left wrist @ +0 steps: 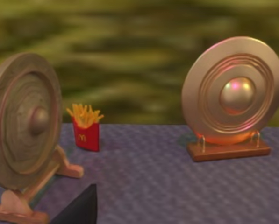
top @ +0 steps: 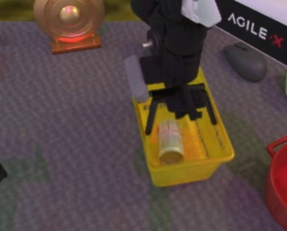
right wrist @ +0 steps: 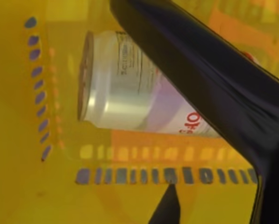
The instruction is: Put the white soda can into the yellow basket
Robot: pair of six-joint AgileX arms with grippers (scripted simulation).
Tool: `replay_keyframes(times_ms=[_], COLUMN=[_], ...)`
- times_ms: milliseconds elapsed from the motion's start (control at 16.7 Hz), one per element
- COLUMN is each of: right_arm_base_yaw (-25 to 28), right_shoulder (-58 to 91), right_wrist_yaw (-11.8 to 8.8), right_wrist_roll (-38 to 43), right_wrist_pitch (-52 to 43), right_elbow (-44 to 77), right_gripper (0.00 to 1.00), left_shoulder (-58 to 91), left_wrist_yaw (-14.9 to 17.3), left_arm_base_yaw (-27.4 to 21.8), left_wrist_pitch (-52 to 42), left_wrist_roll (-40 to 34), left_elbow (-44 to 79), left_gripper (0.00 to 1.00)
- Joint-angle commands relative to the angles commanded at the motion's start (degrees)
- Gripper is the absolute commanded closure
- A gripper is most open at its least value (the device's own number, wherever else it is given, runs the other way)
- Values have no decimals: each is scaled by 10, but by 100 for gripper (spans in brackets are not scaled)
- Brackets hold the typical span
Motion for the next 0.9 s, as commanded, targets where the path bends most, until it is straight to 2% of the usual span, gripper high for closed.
replay_keyframes(times_ms=[240,900], right_arm_base_yaw=[0,0], right_shoulder=[0,0], right_wrist_yaw=[0,0], right_wrist_roll=[0,0], right_wrist_pitch=[0,0], right_elbow=[0,0], right_gripper=[98,100], left_shoulder=[0,0], left_wrist_yaw=[0,0], left_arm_base_yaw=[0,0], left_wrist_pitch=[0,0], left_wrist_roll=[0,0], left_elbow=[0,0], left_gripper=[0,0])
